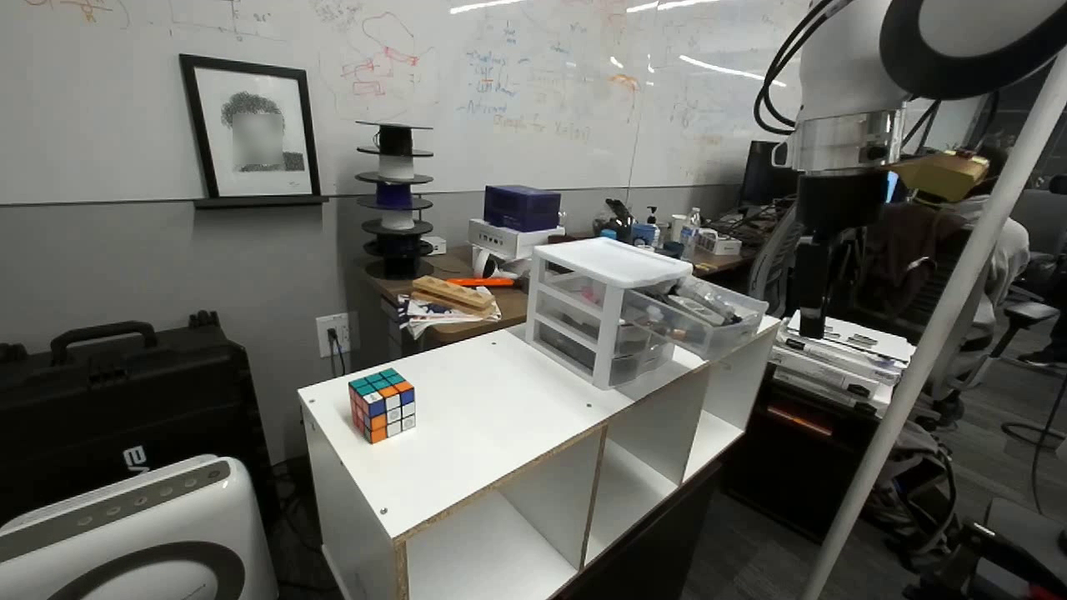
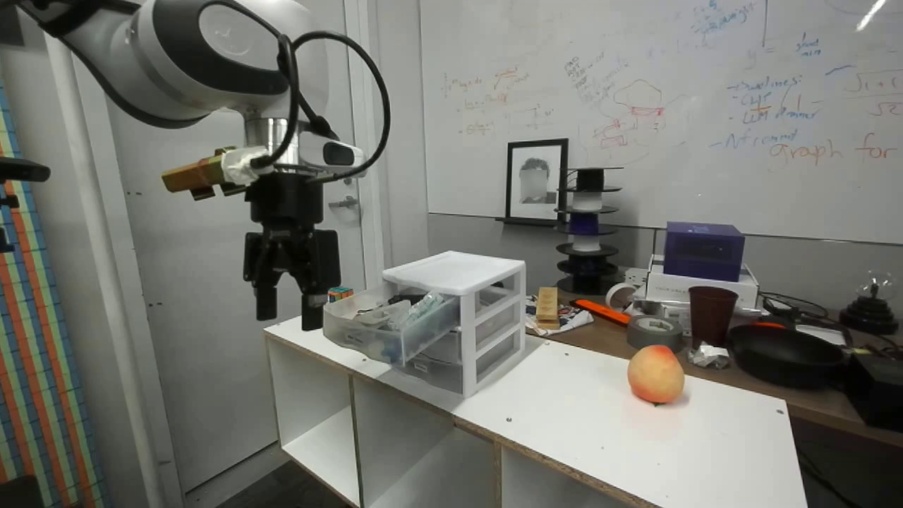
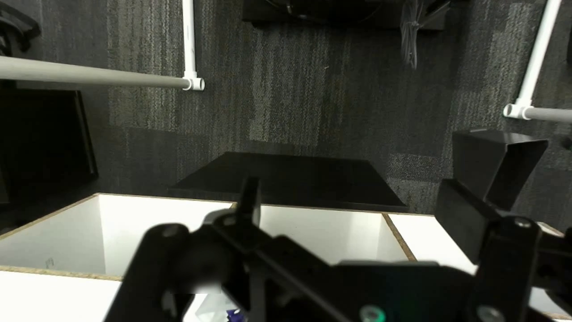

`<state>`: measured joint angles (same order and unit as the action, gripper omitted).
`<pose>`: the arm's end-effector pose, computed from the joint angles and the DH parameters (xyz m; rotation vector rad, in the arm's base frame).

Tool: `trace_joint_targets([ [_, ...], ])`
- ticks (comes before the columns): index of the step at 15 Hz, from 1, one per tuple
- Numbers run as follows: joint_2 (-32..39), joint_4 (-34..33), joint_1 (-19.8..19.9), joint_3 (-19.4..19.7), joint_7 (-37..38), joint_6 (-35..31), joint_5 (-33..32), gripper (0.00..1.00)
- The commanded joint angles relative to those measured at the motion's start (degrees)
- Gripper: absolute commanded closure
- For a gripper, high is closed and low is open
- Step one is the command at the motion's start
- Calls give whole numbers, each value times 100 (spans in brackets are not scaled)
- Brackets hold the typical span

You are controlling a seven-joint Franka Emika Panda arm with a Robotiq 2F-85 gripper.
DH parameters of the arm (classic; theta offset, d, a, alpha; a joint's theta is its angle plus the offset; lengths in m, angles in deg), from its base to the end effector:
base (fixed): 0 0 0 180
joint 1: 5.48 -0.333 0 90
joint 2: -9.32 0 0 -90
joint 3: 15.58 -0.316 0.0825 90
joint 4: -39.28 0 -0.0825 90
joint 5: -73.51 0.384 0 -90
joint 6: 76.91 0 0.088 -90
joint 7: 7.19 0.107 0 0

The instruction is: Put the gray object and the plastic in the open drawer then close the drawer

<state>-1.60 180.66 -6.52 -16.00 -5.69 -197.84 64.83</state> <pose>0.4363 0.0041 0.3528 3.0001 0.1319 -0.2453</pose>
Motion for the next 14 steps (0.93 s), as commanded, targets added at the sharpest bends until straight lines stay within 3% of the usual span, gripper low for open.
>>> trace_joint_targets([
  [1,194,-134,71,-69,357,-135,-152,0],
  [3,241,-126,71,-61,480,-246,-144,27],
  [10,283,-115,70,-64,732,-515,-181,82],
  [12,292,-108,75,-65,756,-573,-227,92],
  [14,295,-112,77,-69,779,-577,-278,94],
])
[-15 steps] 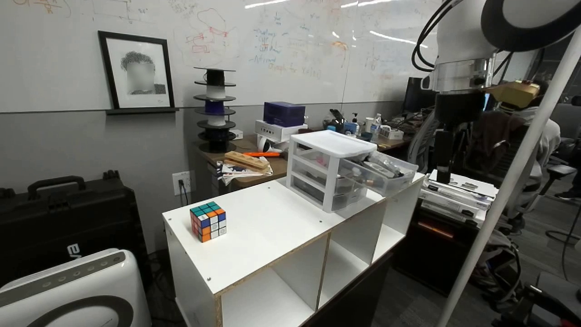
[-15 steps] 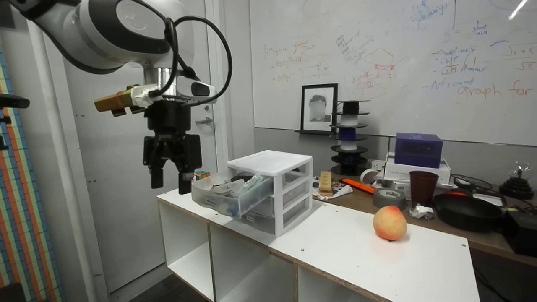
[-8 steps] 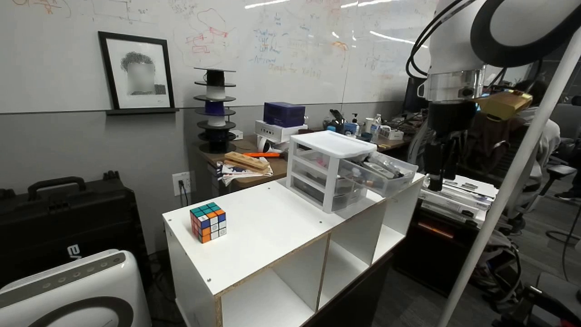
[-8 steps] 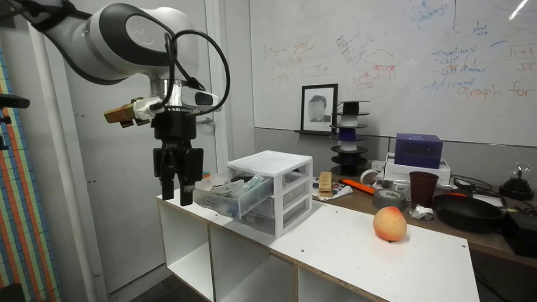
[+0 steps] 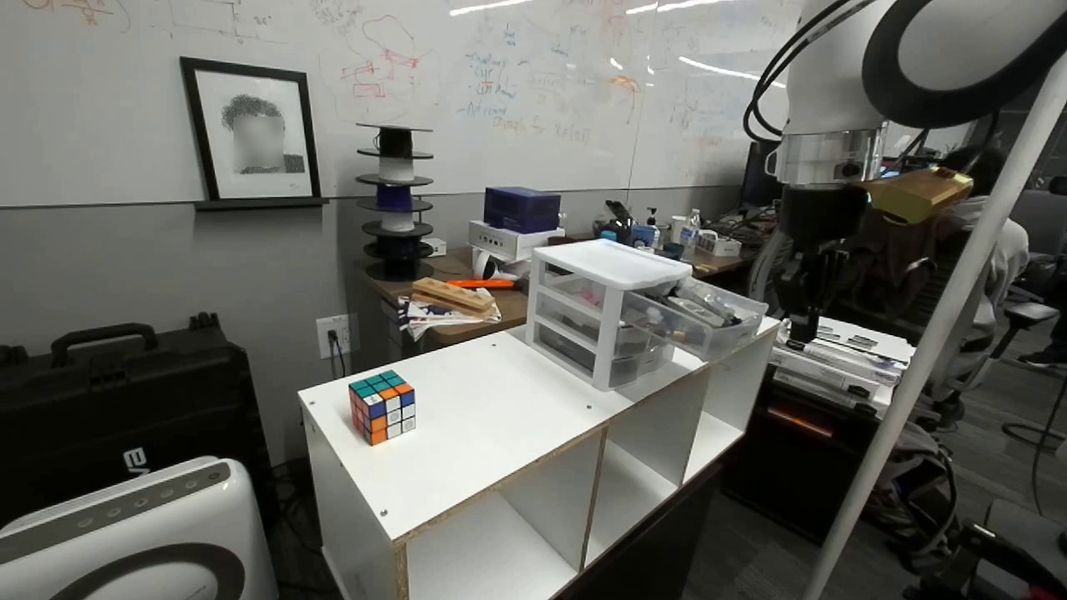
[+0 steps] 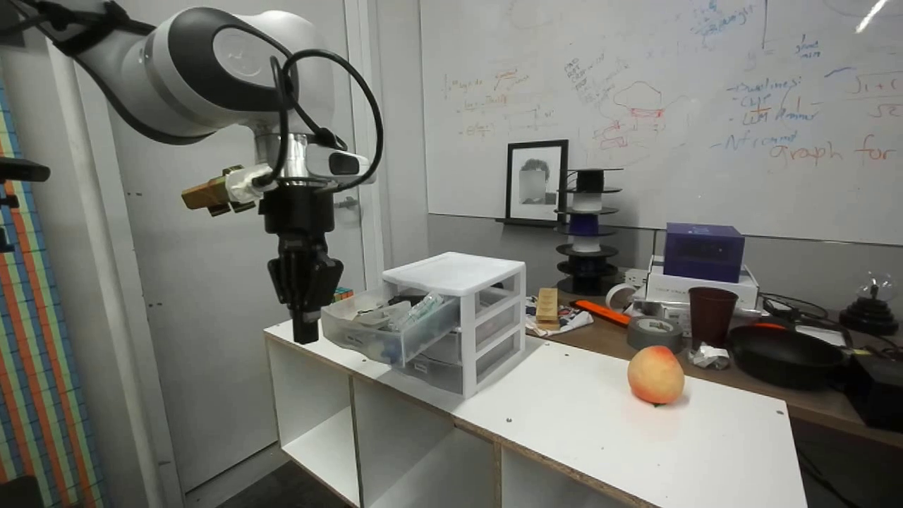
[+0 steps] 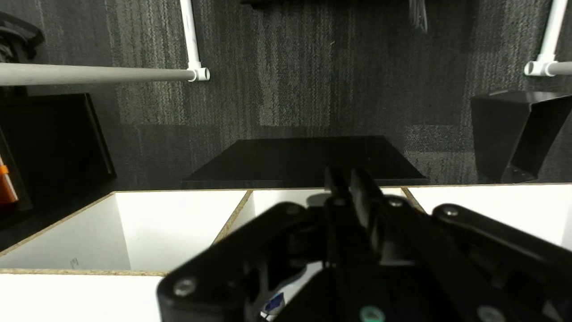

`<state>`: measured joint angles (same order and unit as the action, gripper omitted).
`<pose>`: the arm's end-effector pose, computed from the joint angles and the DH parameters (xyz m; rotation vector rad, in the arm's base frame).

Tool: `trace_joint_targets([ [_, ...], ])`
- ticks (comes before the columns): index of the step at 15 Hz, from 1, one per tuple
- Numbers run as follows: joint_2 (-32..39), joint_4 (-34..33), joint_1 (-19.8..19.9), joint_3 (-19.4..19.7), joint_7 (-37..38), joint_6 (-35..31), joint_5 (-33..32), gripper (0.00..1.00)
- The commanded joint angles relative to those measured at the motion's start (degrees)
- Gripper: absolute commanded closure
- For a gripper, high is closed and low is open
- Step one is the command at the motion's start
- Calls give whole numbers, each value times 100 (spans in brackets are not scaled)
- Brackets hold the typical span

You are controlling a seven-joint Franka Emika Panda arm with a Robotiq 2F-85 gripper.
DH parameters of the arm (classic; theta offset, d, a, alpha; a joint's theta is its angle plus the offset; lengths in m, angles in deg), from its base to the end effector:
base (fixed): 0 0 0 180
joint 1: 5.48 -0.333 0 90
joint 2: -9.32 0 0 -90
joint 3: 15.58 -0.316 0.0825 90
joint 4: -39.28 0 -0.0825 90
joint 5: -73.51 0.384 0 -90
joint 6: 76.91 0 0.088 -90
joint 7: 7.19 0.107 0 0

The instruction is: Put the gray object and the plastic in the open drawer then close the drawer

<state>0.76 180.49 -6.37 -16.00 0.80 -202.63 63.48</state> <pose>0.4477 0.0040 0.3418 2.9911 -0.0086 -0.1637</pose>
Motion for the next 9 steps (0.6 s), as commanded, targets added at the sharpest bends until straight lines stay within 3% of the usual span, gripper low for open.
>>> trace_joint_targets([
  [1,61,-95,69,-72,153,-100,-204,95],
  [4,63,-116,84,-82,219,3,-409,89],
  [9,64,-134,98,-94,506,132,-655,90],
])
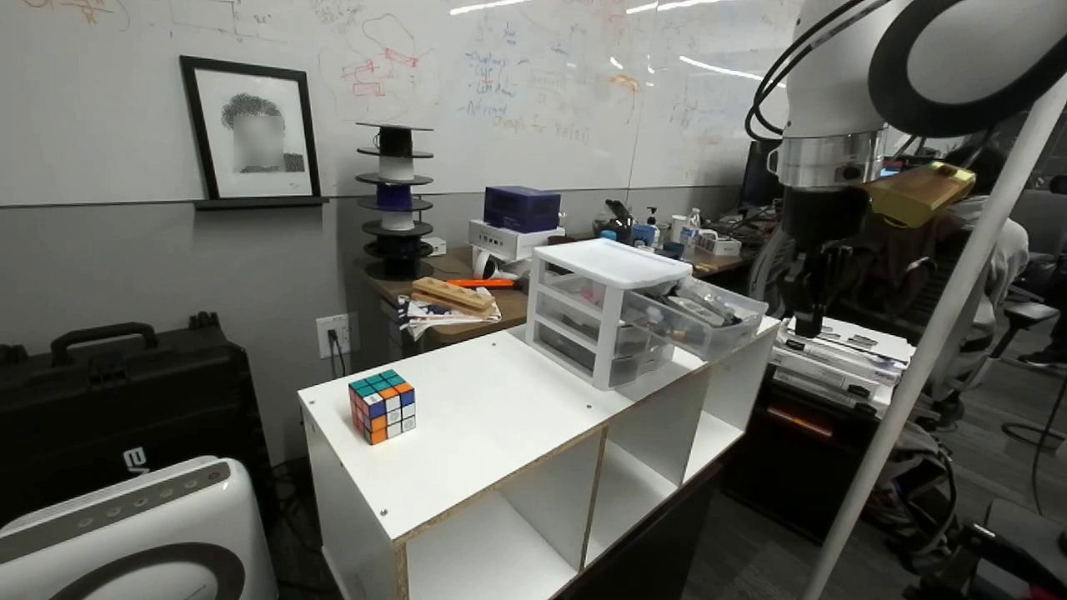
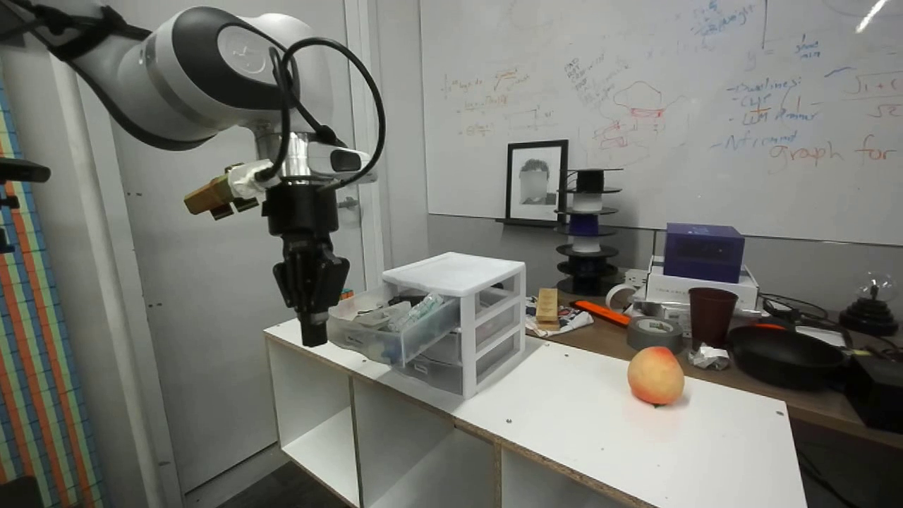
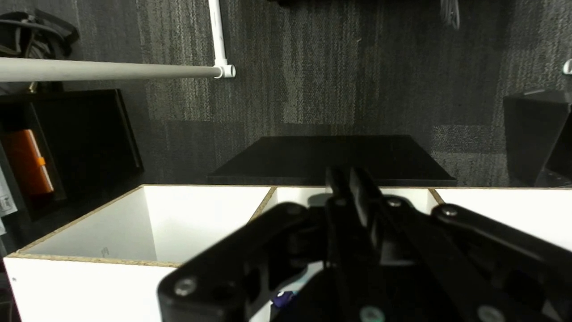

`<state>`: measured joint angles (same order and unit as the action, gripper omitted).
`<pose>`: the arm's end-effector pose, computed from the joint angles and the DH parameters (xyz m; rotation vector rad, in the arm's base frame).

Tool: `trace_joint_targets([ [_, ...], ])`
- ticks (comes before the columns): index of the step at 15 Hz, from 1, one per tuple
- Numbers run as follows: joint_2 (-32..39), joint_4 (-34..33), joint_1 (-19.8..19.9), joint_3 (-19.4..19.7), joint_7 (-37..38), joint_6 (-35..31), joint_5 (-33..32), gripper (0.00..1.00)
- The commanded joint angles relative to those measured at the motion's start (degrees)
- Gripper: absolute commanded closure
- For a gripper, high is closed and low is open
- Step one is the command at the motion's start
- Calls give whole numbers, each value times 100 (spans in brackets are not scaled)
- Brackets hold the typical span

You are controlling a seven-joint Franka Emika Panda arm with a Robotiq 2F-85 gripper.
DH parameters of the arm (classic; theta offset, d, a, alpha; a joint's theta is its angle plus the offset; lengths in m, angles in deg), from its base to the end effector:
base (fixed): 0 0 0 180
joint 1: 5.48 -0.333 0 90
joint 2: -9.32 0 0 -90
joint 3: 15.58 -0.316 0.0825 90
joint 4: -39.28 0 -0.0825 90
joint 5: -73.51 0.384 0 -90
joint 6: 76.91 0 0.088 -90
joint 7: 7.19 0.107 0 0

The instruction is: Put the gray object and the plastic in the open drawer then close the drawer

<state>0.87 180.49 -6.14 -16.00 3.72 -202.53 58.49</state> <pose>0.4481 -0.0008 0.3414 2.9219 -0.0075 -0.1495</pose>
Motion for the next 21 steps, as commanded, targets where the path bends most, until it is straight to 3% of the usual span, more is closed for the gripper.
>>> trace_joint_targets([
  [1,55,-135,73,-93,239,138,-163,90],
  [6,66,-177,46,-92,334,465,23,89],
  [7,2,-11,54,-58,196,241,-22,88],
  [17,2,11,60,-68,344,297,-44,90],
  [18,1115,-449,233,86,283,-468,-341,89],
  [21,1789,-758,333,229,356,-1125,-534,89],
])
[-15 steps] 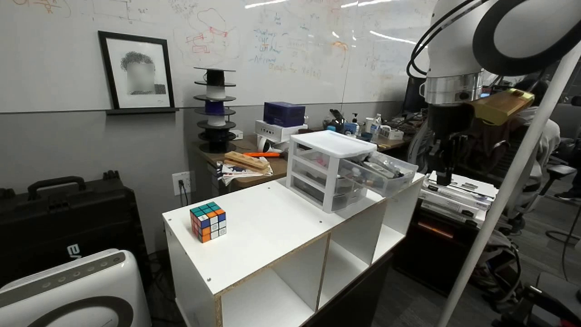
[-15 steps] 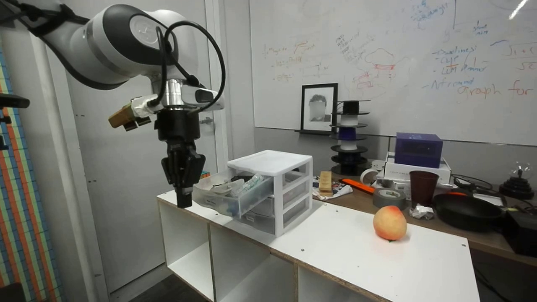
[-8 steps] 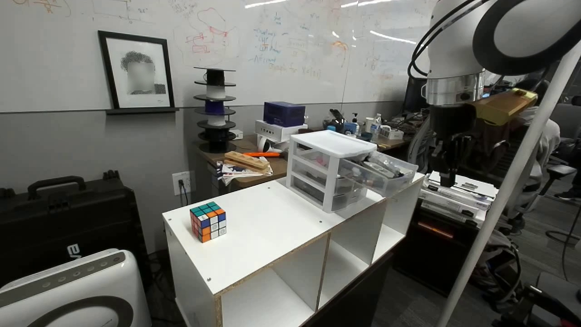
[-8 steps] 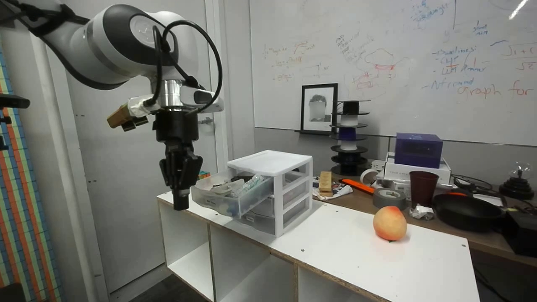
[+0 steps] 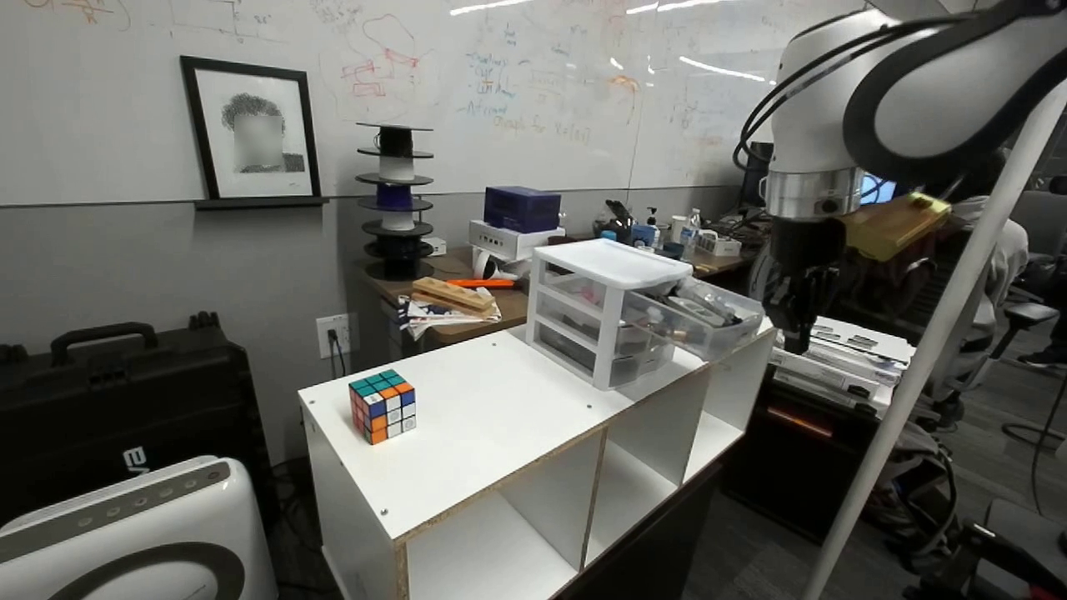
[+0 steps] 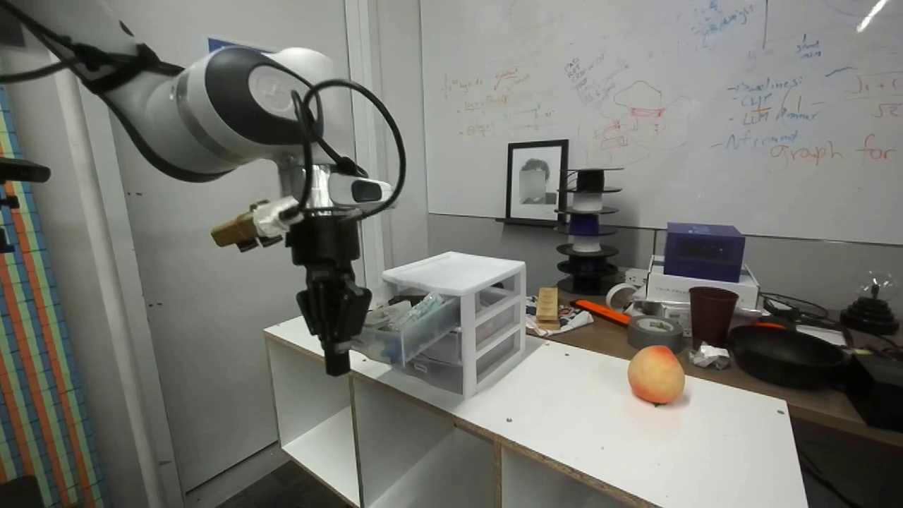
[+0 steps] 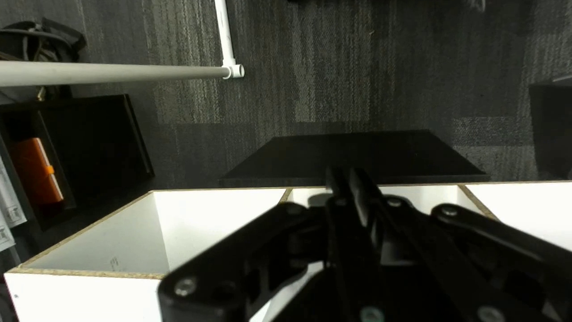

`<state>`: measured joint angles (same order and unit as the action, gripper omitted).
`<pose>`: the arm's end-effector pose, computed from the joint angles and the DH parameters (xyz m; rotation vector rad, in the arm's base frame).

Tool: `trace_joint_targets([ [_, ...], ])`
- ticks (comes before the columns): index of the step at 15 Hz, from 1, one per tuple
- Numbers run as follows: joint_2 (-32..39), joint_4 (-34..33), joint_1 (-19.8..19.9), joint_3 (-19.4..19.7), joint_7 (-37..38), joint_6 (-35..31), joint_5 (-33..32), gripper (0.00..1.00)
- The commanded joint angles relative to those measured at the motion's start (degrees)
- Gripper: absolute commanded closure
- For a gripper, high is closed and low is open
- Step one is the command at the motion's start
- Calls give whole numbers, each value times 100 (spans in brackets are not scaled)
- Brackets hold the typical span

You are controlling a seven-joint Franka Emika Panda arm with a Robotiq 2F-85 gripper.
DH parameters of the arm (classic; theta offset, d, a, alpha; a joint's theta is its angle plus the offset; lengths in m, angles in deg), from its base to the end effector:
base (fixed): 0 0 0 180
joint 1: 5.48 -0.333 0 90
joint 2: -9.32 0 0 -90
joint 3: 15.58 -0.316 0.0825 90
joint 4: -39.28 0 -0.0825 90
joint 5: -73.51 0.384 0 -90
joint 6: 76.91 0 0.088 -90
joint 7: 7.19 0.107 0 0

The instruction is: Put the gray object and the plastic in the open drawer then close the drawer

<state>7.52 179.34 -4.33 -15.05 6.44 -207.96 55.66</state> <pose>0.4640 -0.0206 0.3034 2.9044 -0.0681 -0.1473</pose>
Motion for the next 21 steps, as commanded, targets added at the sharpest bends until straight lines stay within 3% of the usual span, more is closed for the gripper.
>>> trace_joint_targets([
  [1,1492,-849,172,225,73,-783,-264,89],
  [5,2321,-1570,125,400,-178,-854,96,90],
  [12,2448,-2454,-38,291,-495,-785,479,89],
  [17,2557,-2753,-97,336,-481,-869,401,89],
  [21,2364,-2543,-115,338,-616,-817,326,90],
])
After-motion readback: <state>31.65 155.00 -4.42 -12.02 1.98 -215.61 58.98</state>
